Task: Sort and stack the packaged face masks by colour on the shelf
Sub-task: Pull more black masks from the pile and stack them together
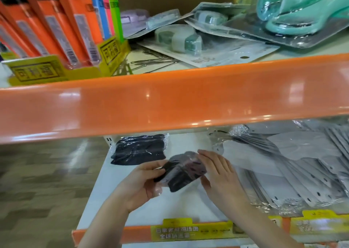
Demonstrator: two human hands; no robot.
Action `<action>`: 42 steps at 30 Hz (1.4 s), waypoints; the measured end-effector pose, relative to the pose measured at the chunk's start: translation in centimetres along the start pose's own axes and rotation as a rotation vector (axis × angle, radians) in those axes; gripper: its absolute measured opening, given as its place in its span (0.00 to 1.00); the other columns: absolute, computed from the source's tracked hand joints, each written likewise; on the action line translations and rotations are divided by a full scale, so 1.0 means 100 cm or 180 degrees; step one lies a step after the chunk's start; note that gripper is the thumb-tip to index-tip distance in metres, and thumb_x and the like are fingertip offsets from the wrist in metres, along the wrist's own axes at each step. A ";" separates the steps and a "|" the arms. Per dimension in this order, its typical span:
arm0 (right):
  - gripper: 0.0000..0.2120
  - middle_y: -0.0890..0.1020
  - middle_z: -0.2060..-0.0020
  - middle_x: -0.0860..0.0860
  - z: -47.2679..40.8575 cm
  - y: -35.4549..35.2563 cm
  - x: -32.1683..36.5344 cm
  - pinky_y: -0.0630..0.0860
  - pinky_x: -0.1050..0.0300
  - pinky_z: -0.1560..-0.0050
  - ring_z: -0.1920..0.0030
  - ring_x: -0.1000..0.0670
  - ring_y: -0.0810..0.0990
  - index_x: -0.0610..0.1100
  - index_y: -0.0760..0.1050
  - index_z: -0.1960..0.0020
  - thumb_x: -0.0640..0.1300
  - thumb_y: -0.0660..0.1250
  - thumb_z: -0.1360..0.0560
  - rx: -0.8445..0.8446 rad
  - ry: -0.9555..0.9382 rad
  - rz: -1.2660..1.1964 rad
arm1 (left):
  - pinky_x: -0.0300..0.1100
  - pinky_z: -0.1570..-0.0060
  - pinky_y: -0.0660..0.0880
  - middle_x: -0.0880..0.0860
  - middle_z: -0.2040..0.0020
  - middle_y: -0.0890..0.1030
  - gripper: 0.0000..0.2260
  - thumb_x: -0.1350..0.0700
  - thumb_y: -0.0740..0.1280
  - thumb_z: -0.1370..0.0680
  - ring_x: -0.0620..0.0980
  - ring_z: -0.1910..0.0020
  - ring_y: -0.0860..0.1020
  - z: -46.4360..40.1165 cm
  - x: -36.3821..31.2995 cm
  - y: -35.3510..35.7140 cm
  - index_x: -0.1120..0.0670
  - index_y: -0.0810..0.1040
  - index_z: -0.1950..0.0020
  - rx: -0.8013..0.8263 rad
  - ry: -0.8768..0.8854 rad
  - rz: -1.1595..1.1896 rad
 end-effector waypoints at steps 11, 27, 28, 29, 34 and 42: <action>0.06 0.76 0.61 0.53 -0.011 0.042 0.003 0.72 0.60 0.63 0.62 0.51 0.77 0.46 0.77 0.58 0.44 0.61 0.27 0.0056 -0.0167 -0.0045 | 0.34 0.46 0.72 0.46 0.46 0.78 0.07 0.56 0.63 0.20 0.40 0.49 0.76 0.017 -0.011 -0.042 0.47 0.75 0.44 -0.1881 0.1486 -0.2506; 0.27 0.78 0.61 0.49 -0.089 0.093 0.055 0.75 0.52 0.63 0.63 0.44 0.78 0.47 0.70 0.53 0.25 0.74 0.44 -0.0170 0.0120 -0.0138 | 0.44 0.73 0.69 0.51 0.66 0.76 0.12 0.67 0.77 0.38 0.55 0.69 0.75 -0.016 -0.032 -0.076 0.57 0.76 0.62 -0.2534 0.3068 -0.4924; 0.25 0.78 0.61 0.49 -0.091 0.095 0.055 0.76 0.52 0.63 0.63 0.44 0.78 0.46 0.73 0.54 0.25 0.74 0.44 -0.0115 0.0166 -0.0124 | 0.44 0.71 0.68 0.51 0.66 0.76 0.13 0.68 0.76 0.39 0.55 0.69 0.75 -0.017 -0.035 -0.079 0.57 0.75 0.62 -0.2536 0.3112 -0.4916; 0.23 0.78 0.61 0.49 -0.093 0.097 0.055 0.77 0.51 0.63 0.64 0.43 0.78 0.44 0.75 0.55 0.24 0.73 0.44 -0.0079 0.0183 -0.0086 | 0.43 0.69 0.68 0.51 0.66 0.76 0.14 0.69 0.76 0.40 0.54 0.68 0.75 -0.018 -0.038 -0.083 0.57 0.75 0.62 -0.2560 0.3152 -0.4892; 0.20 0.77 0.61 0.51 -0.093 0.107 0.054 0.73 0.54 0.57 0.59 0.46 0.77 0.45 0.78 0.57 0.27 0.74 0.44 0.0078 -0.0031 0.0337 | 0.43 0.64 0.63 0.52 0.64 0.76 0.13 0.70 0.72 0.40 0.57 0.63 0.74 -0.031 -0.049 -0.097 0.57 0.73 0.63 -0.2721 0.2952 -0.5033; 0.18 0.76 0.63 0.56 -0.072 0.130 0.060 0.71 0.58 0.60 0.61 0.50 0.76 0.51 0.77 0.60 0.36 0.78 0.44 0.0543 0.0167 0.0563 | 0.44 0.69 0.62 0.51 0.68 0.72 0.14 0.70 0.65 0.42 0.57 0.67 0.73 -0.045 -0.015 -0.118 0.53 0.71 0.65 -0.2450 0.2339 -0.5198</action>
Point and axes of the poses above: each hand's wrist, its own z-axis away from the middle knuckle, its own y-axis out of the palm, x = y × z, the point moved 2 cm from there along -z, towards the middle knuckle
